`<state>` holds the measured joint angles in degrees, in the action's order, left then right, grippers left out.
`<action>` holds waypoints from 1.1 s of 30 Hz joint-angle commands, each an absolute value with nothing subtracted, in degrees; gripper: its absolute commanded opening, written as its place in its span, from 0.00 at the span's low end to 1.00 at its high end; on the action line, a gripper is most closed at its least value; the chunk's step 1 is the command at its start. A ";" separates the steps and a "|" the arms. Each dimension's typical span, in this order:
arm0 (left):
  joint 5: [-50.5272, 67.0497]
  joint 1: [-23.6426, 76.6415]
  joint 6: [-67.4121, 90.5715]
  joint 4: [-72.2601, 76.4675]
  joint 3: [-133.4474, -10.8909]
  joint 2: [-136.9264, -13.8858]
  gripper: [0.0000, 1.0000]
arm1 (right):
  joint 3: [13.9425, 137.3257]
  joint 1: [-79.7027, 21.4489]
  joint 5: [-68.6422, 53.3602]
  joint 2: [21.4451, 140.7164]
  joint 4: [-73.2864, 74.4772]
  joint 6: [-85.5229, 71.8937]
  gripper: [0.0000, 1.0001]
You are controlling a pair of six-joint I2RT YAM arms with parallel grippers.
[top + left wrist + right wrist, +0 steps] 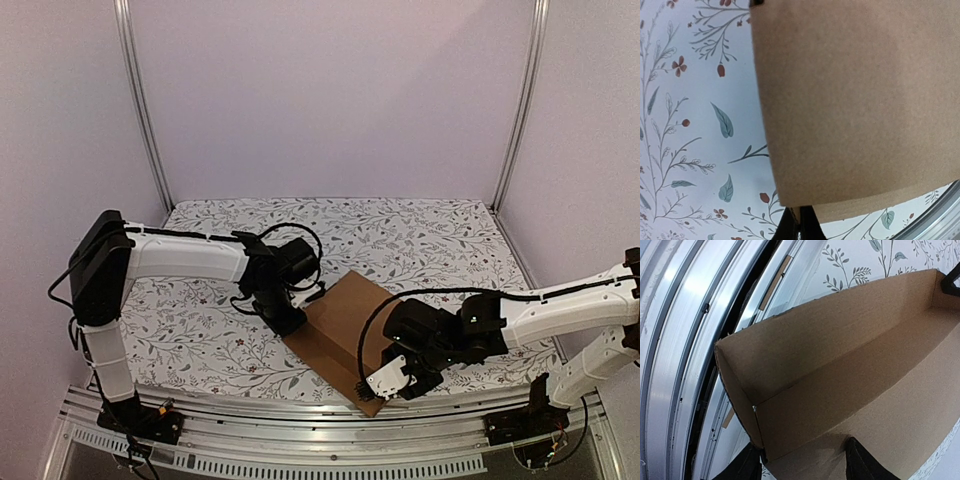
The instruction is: Fold the paper box
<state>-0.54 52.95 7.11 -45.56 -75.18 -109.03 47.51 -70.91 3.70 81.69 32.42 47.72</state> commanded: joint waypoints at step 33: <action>8.15 53.10 4.31 -53.06 -81.35 -113.40 0.00 | 46.89 -71.10 4.75 84.91 41.32 46.29 0.49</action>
